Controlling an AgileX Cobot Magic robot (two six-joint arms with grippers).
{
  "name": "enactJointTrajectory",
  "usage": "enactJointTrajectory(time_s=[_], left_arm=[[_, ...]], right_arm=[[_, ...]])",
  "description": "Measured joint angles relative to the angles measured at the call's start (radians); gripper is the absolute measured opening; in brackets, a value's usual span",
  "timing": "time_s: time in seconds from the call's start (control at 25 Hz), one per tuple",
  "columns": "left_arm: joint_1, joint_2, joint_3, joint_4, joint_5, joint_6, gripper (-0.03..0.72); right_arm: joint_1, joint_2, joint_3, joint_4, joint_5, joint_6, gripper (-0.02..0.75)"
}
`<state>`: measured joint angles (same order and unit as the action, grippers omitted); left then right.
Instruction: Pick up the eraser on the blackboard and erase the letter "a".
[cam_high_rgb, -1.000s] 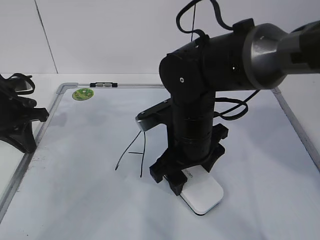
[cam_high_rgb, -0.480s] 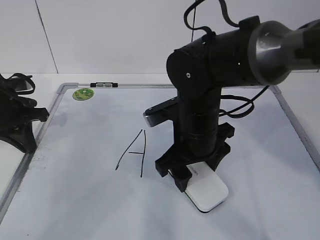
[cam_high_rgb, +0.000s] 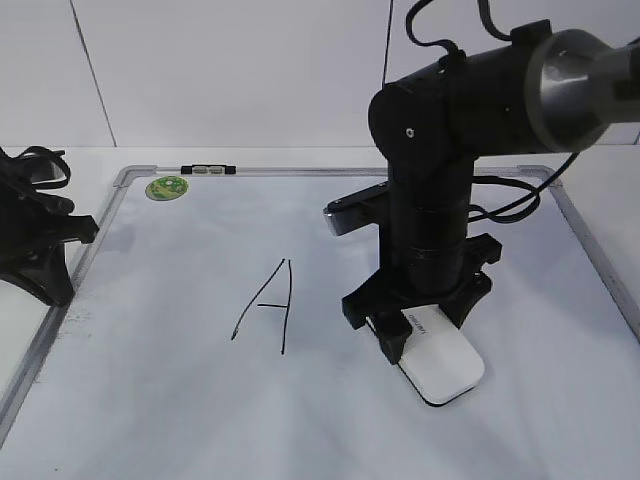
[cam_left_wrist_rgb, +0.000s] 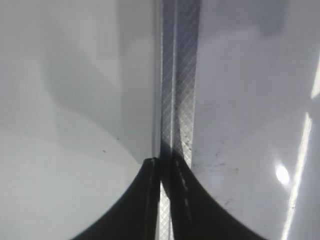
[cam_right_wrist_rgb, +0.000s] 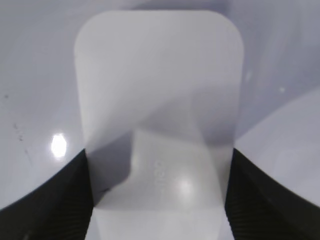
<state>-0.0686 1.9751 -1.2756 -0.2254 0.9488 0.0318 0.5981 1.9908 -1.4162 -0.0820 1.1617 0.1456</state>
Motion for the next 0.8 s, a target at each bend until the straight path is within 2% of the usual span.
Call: enactJointTrajectory(time_s=[0.32, 0.8], left_arm=[[0.000, 0.000, 0.000, 0.000, 0.000, 0.000, 0.035], [0.000, 0.000, 0.000, 0.002, 0.000, 0.000, 0.035]], right_arm=[[-0.025, -0.007, -0.010, -0.039, 0.010, 0.022, 0.564], [-0.042, -0.161, -0.032, -0.330, -0.021, 0.291, 0.564]])
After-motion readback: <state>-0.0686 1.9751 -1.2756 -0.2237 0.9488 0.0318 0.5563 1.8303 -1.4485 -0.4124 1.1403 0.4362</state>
